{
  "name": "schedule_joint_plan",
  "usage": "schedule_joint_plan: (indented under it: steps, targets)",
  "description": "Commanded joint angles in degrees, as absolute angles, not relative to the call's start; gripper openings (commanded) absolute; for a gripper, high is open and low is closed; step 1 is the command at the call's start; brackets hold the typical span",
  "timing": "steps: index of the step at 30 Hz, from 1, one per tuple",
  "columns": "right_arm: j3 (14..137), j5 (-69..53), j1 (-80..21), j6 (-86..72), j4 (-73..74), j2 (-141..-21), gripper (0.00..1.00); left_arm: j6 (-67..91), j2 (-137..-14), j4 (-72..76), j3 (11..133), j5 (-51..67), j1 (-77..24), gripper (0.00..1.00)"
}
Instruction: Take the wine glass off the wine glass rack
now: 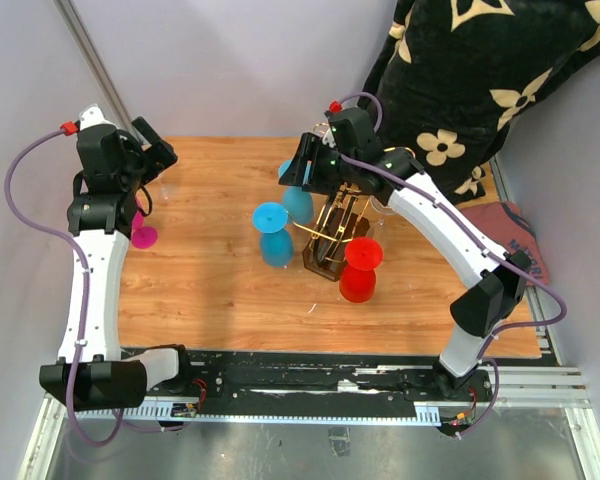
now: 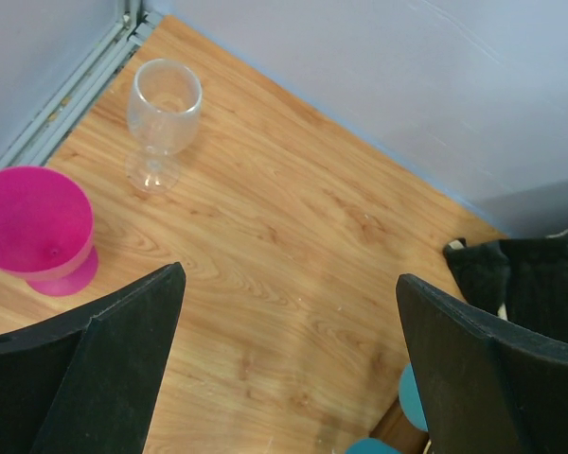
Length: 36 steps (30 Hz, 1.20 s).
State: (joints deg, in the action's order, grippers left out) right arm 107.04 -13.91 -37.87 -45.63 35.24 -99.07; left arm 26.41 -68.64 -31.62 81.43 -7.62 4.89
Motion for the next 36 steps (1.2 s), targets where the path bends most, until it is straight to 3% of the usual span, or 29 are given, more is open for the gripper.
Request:
schedule_joint_plan:
  steps: [1, 7, 27, 33, 36]
  targets:
    - [105.51, -7.40, -39.10, -53.29, 32.89, -98.24, 0.63, 26.83, -66.10, -32.87, 82.40, -3.34, 4.69, 1.00]
    - [99.03, -3.81, -39.28, -58.32, 28.93, -95.87, 0.62, 26.72, -66.92, -33.91, 82.97, -0.73, 4.75, 1.00]
    - [102.97, 3.80, -39.53, -60.38, 31.84, -100.15, 0.54, 27.41, -65.21, -33.26, 83.32, 1.91, 4.75, 1.00]
    - [105.12, 4.30, -39.50, -60.02, 32.51, -102.41, 0.45, 27.20, -65.30, -33.18, 83.32, 2.67, 4.69, 1.00]
    - [105.16, 4.58, -39.62, -59.48, 32.02, -102.19, 0.35, 27.01, -65.35, -33.08, 83.27, 2.78, 4.72, 1.00]
